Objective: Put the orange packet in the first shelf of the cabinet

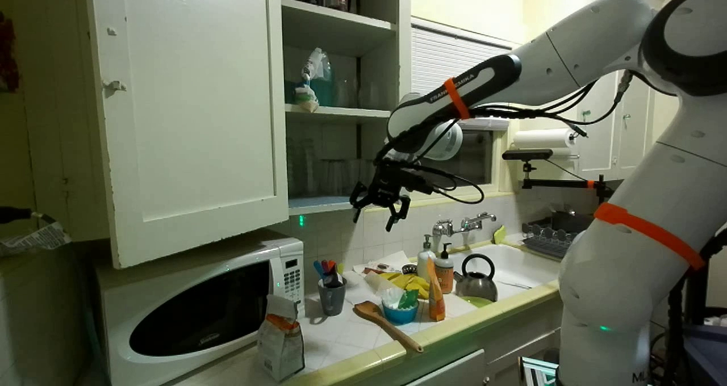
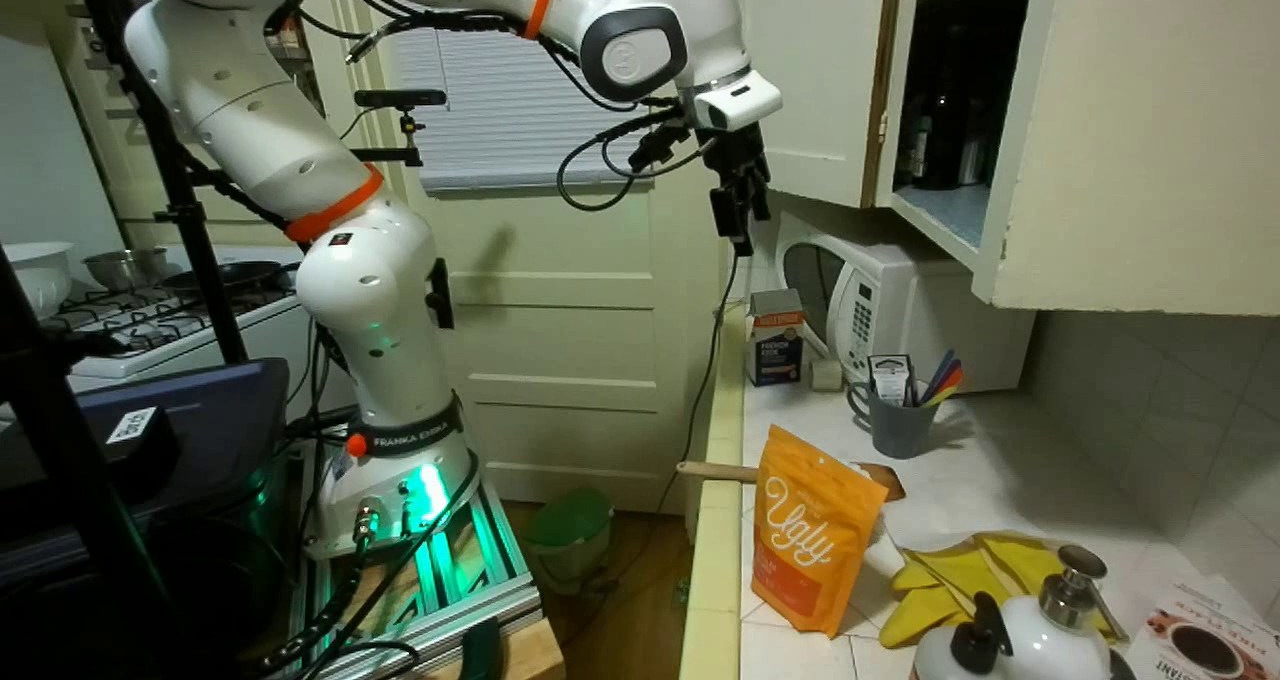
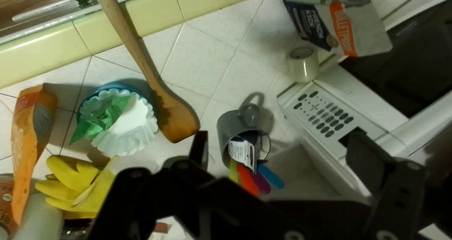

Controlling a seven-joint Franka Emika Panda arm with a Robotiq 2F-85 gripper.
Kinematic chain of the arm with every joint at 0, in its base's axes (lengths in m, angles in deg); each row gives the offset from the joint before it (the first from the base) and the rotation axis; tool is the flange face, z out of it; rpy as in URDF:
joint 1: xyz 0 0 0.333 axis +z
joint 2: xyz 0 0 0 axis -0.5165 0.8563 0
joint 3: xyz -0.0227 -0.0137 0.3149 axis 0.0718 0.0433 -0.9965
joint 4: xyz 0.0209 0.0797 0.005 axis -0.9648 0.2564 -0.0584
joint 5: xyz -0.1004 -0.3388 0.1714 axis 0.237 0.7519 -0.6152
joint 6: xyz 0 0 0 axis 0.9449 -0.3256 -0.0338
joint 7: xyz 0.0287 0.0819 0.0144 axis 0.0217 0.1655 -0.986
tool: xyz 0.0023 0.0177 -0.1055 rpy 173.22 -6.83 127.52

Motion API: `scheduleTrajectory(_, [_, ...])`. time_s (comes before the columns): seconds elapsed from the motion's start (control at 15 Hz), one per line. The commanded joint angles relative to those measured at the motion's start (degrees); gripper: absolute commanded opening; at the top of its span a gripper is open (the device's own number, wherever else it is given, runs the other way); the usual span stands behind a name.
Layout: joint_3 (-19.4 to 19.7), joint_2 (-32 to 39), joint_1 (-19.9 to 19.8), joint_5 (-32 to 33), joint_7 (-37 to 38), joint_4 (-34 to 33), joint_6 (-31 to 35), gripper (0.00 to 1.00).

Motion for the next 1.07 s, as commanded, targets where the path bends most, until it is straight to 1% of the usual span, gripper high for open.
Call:
scheduleTrajectory(0.0, [-2.53,3.01,-4.95,4.76,10.23,-0.38,4.76,1.00])
scheduleTrajectory(0.33, [-4.56,7.04,-12.37,16.57,25.45,1.56,13.15,1.00])
scheduleTrajectory(0.4, [-4.67,7.29,-13.95,19.28,28.79,2.03,13.96,1.00])
scheduleTrajectory(0.47, [-5.26,7.66,-15.40,22.26,32.88,1.63,13.38,1.00])
scheduleTrajectory(0.53, [-1.96,7.09,-10.79,18.79,26.83,0.79,11.59,1.00])
scheduleTrajectory(0.67, [-2.41,7.85,-12.57,21.48,30.47,0.82,11.82,1.00])
scheduleTrajectory(0.8, [-2.70,7.90,-12.89,21.87,31.22,0.81,11.82,1.00])
scheduleTrajectory(0.87, [-3.17,8.26,-13.65,22.31,33.22,0.79,12.29,1.00])
scheduleTrajectory(1.0, [-2.76,9.43,-15.35,23.19,37.37,1.27,13.52,1.00])
